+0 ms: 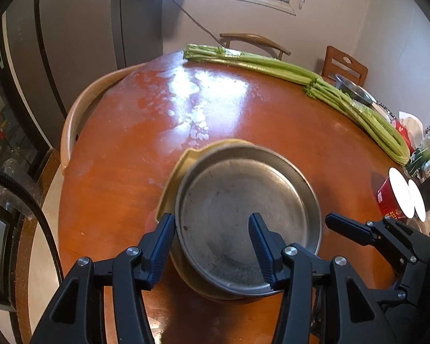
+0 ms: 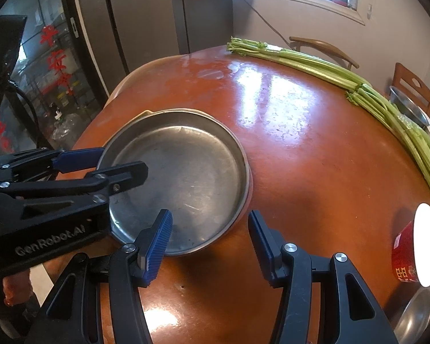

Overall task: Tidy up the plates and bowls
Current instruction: 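Lower the silver plate onto the yellow shell plate and open the left tool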

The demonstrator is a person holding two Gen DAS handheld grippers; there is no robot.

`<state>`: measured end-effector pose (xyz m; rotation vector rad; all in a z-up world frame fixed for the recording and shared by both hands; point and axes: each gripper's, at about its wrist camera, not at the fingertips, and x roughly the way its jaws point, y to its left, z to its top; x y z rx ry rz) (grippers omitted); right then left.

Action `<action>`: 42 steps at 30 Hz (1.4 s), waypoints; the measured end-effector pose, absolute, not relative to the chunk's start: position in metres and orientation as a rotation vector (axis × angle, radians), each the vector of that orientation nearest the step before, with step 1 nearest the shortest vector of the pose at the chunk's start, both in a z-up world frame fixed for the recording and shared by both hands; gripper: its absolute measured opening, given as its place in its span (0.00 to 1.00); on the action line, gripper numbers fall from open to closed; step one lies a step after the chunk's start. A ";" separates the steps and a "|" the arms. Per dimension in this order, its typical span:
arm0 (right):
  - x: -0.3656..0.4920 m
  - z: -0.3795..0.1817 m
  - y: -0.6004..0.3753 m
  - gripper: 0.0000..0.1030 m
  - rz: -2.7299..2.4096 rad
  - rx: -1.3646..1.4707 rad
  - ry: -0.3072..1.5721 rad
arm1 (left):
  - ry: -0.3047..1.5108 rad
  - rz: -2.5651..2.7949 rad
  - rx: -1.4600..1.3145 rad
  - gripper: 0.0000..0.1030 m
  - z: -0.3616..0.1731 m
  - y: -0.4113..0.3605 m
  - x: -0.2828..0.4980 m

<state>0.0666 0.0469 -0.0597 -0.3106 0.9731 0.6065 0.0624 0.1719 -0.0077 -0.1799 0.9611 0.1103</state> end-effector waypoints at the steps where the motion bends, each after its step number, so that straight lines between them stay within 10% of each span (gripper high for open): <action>1: 0.067 -0.060 0.047 0.55 0.608 -0.309 0.974 | 0.953 0.113 -0.177 0.52 -0.005 0.173 0.061; 42: 0.064 -0.049 0.015 0.56 0.664 -0.220 0.973 | 1.075 0.124 -0.323 0.60 -0.037 0.174 0.061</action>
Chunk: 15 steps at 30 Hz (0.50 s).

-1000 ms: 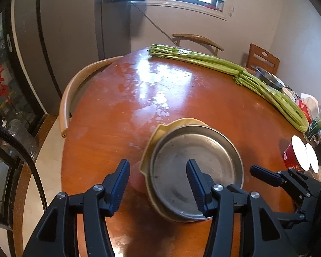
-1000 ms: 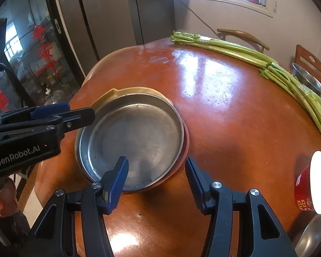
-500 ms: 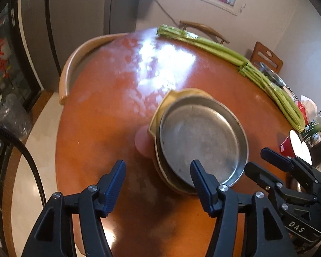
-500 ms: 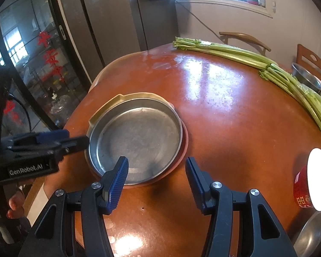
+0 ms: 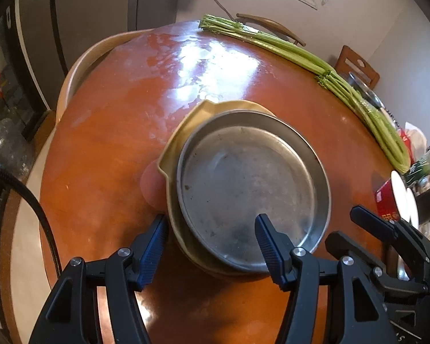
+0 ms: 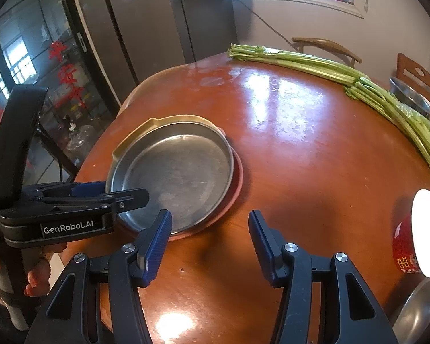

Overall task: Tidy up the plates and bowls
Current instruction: 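Lower the silver plate onto the yellow shell plate and open the left tool, then move the left tool away from the plate stack toward the steel bowl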

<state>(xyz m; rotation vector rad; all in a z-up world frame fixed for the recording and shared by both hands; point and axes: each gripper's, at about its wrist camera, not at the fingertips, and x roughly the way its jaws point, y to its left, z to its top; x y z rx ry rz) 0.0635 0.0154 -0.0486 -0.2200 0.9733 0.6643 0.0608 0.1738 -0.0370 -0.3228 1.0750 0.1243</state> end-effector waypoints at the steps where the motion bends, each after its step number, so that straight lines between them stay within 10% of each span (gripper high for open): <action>1: 0.065 -0.049 0.015 0.56 0.663 -0.218 0.976 | 1.077 0.121 -0.325 0.60 -0.038 0.173 0.062; 15: 0.084 -0.058 -0.007 0.56 0.611 -0.176 1.006 | 1.092 0.043 -0.238 0.60 -0.039 0.132 0.102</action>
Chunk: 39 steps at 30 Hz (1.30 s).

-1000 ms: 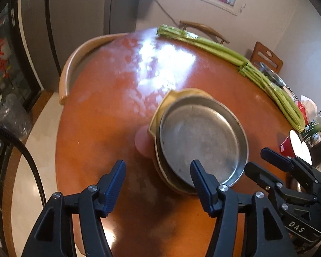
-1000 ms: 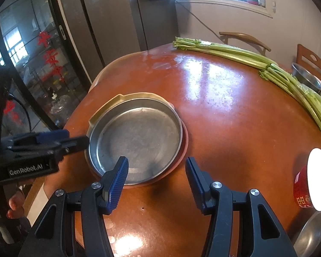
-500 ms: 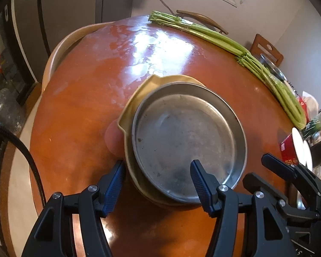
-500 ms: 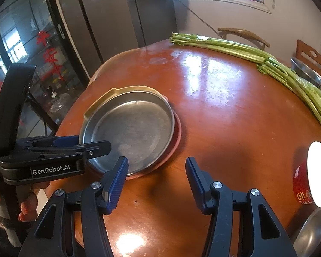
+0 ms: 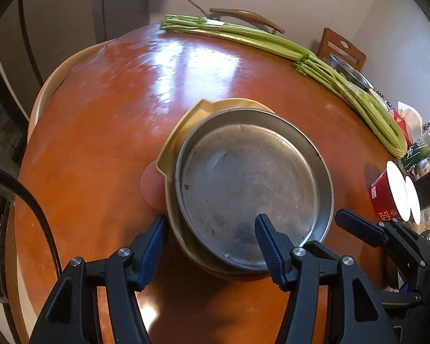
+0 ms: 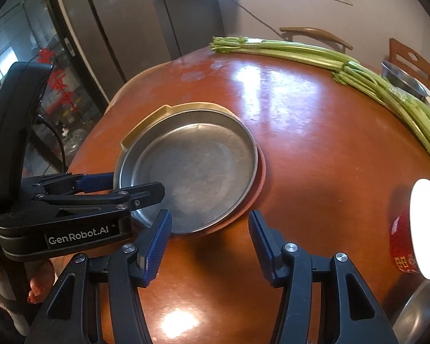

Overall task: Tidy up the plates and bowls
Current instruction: 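Move the left tool away from the plate stack toward the steel bowl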

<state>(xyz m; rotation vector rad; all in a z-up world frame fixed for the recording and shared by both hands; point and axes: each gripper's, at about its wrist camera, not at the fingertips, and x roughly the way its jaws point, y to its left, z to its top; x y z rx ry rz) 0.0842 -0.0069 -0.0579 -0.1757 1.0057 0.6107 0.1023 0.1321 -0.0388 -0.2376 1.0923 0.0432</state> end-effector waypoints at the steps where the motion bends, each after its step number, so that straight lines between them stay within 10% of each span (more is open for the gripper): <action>1: 0.086 -0.058 -0.010 0.56 0.603 -0.172 1.006 | 1.092 0.034 -0.236 0.60 -0.039 0.129 0.105; 39: 0.072 0.014 -0.105 0.56 0.509 -0.109 0.851 | 0.931 0.111 -0.123 0.60 0.025 0.082 0.101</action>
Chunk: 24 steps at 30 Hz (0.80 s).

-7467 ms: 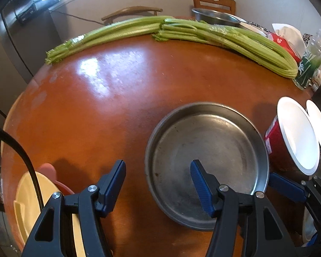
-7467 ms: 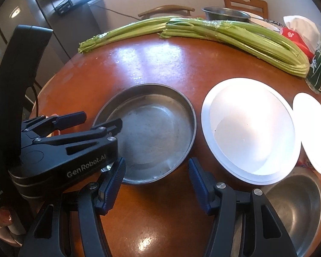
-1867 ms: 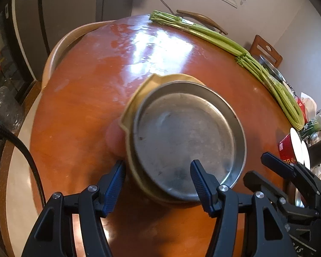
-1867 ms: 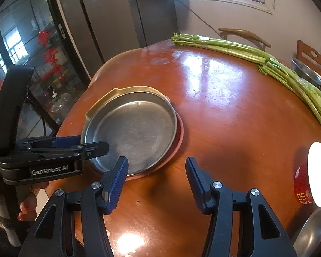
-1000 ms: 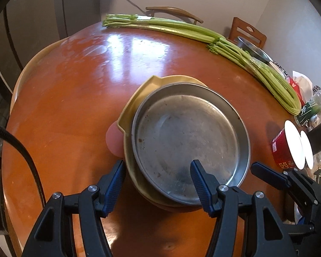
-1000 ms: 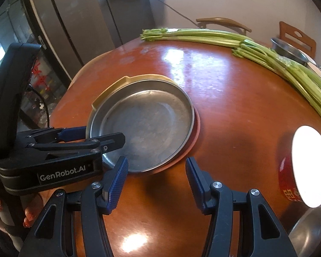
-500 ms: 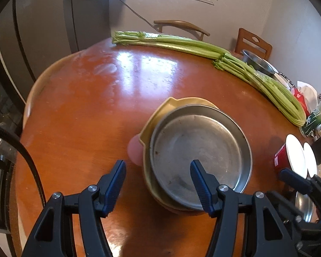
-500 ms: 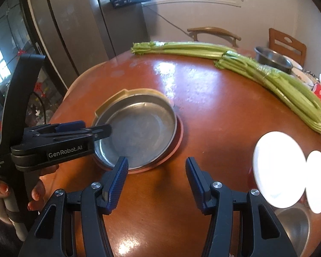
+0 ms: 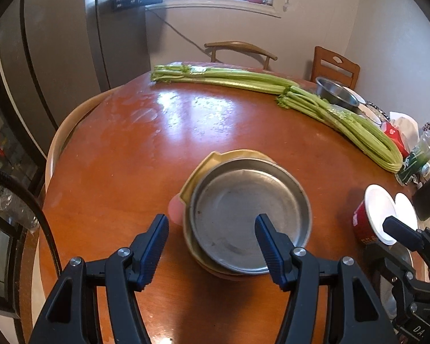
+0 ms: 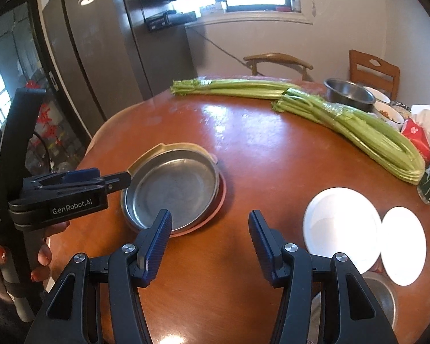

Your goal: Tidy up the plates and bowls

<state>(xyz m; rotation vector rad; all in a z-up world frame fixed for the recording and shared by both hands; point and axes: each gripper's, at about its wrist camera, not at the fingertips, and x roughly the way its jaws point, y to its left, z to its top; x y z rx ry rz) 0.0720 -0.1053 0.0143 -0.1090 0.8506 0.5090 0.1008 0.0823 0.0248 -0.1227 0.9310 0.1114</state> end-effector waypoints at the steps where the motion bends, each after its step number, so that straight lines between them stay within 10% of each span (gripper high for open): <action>1: 0.071 0.016 -0.108 0.56 0.509 -0.106 0.845 | 0.927 0.108 -0.118 0.60 0.027 0.079 0.099; 24: 0.037 0.063 -0.239 0.63 0.309 -0.031 0.717 | 0.862 -0.067 -0.032 0.64 0.061 -0.031 0.071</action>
